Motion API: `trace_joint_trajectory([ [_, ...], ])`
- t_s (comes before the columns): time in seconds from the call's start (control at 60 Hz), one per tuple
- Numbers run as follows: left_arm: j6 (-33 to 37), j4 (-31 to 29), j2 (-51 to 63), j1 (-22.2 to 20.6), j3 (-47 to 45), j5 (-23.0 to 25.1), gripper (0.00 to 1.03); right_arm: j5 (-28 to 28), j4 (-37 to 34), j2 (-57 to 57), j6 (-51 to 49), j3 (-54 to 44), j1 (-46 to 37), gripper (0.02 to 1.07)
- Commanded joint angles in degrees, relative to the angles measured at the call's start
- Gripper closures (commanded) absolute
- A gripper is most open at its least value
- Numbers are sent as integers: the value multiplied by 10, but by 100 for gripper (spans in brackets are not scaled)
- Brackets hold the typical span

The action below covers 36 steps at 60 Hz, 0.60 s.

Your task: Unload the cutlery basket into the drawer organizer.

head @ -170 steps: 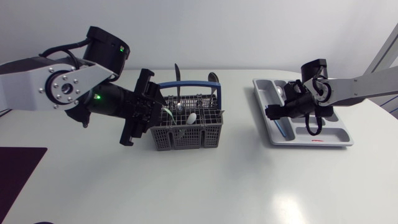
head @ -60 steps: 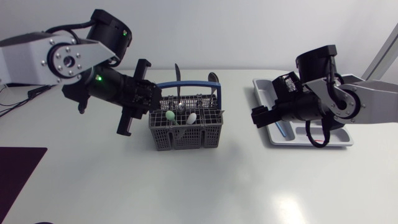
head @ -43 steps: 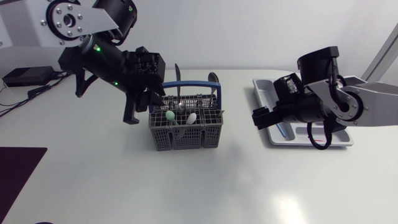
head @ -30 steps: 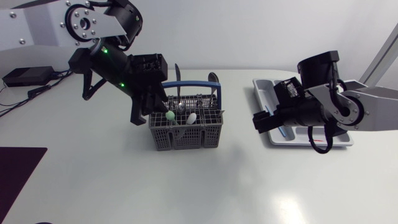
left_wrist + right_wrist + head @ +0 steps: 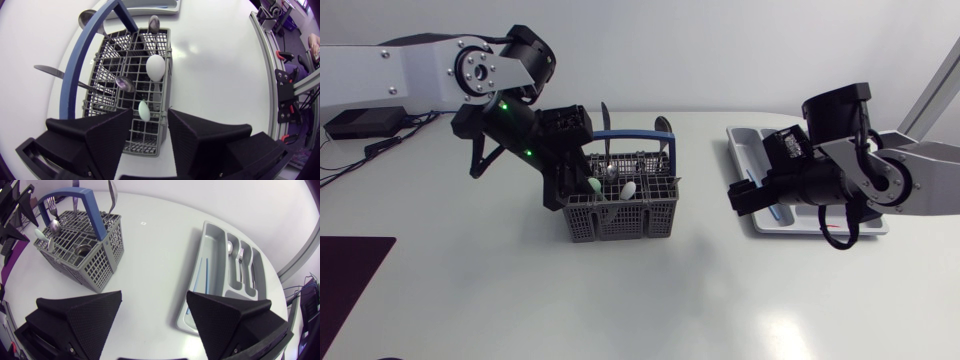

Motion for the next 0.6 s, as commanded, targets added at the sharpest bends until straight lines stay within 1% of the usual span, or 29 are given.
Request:
trace_joint_trajectory([
  [0.0,-18,8,15,4,-13,5,40,2,1,-10,-4,-14,3,14],
  [0.033,-18,8,19,5,-14,5,41,2,1,-11,-4,-15,3,14],
  [0.1,-22,14,22,4,-17,6,48,2,1,-12,-4,-16,3,14],
  [0.15,-24,15,25,3,-18,10,56,3,1,-14,-4,-17,3,14],
  [0.183,-24,16,25,2,-19,11,60,3,1,-15,-4,-18,3,14],
  [0.2,-25,16,26,2,-19,14,64,3,1,-15,-4,-18,3,14],
  [0.217,-25,15,26,2,-19,14,65,3,1,-16,-5,-18,3,14],
  [0.25,-28,16,26,1,-19,17,71,3,0,-17,-5,-18,3,14],
  [0.367,-32,15,26,-2,-19,21,85,4,0,-20,-6,-19,3,14],
  [0.417,-34,15,26,-2,-20,21,88,4,0,-22,-6,-19,3,14],
  [0.583,-34,14,19,-6,-25,21,89,4,-7,-30,-8,-20,3,14],
])
